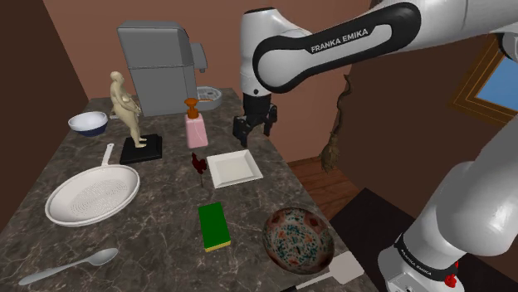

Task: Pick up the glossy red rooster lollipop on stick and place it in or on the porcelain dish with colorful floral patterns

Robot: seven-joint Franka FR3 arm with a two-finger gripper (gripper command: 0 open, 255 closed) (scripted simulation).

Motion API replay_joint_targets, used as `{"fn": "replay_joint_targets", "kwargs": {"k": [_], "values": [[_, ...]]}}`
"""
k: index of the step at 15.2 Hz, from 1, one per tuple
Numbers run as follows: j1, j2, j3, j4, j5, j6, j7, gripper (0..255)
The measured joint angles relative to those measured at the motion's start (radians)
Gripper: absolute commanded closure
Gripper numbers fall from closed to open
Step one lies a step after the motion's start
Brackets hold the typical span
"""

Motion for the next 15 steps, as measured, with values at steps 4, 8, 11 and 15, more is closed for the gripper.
{"fn": "replay_joint_targets", "kwargs": {"k": [4, 8, 11, 15], "values": [[0.026, 0.142, 0.029, 0.116, -0.039, 0.021, 0.076, 0], [0.071, 0.297, 0.048, 0.266, -0.089, 0.018, 0.157, 0], [0.105, 0.418, 0.048, 0.400, -0.126, 0.001, 0.197, 0], [0.158, 0.561, 0.043, 0.565, -0.164, -0.023, 0.241, 0]]}}
